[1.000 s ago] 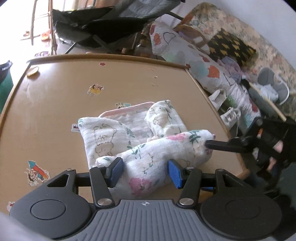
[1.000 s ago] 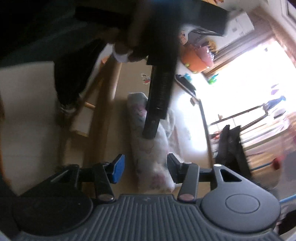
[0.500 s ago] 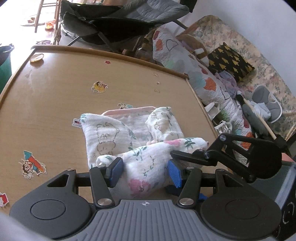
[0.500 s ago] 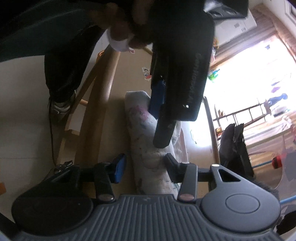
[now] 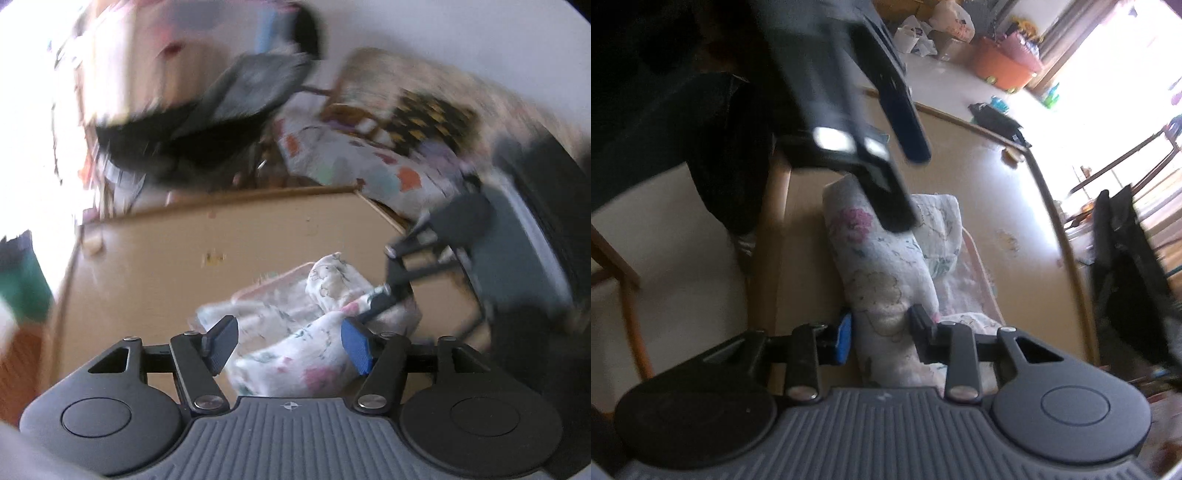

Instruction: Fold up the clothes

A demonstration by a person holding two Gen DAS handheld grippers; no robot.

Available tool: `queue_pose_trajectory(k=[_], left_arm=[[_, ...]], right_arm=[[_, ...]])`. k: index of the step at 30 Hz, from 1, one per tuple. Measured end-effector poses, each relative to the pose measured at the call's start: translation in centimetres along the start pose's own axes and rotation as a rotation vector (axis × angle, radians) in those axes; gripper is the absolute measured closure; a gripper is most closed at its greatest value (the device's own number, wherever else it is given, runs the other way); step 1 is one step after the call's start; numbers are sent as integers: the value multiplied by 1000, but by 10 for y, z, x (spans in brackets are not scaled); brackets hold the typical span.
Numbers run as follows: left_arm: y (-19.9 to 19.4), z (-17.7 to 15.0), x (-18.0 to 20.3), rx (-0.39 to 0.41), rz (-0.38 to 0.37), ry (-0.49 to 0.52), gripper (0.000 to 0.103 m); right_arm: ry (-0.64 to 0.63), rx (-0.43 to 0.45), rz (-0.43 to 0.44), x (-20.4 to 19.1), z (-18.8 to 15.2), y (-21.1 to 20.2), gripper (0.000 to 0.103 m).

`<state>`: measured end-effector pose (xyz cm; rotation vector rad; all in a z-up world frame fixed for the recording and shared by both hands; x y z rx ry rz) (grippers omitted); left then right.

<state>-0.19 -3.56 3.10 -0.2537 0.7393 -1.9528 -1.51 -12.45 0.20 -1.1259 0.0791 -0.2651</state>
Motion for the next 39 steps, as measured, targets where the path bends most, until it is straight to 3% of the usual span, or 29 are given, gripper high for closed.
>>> queue_pose_trajectory(k=[4,8,13,15,17,20,24,31,39], left_arm=[[-4,-4,17,19,6,299,39],[3,-19,34,-2,-7,575,38],[17,-25,48,9,18,756,38],[19,-22,51,20,35,781,38],[24,-19,55,5,40,807,45],[29,-13,58,-30,32,804,68],[29,-3,56,-85,-4,755,74],[34,-4,42,-140,-63,632,74],[43,-19,29,-161,-92,535,74]], right_arm=[[56,19,108,17,-3,-4,69],[108,39,152,27,-2,-6,69],[166,70,177,35,-3,-10,69],[188,83,187,38,-3,-11,69],[211,96,197,42,-4,-13,69],[246,114,212,46,-4,-15,69],[289,139,218,51,-5,-18,64],[176,157,10,12,-16,-35,51],[-198,36,-265,-38,-36,-17,50]])
Point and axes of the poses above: each gripper's, at about its wrist camera, not at the fingertips, and y roughly the way its jaws point, x to its right, z to its top, the point moved 5 cm from there along y, roughly the way its jaws point, and after that the axes turned 14 degrees about z, right-handed, at the moved point
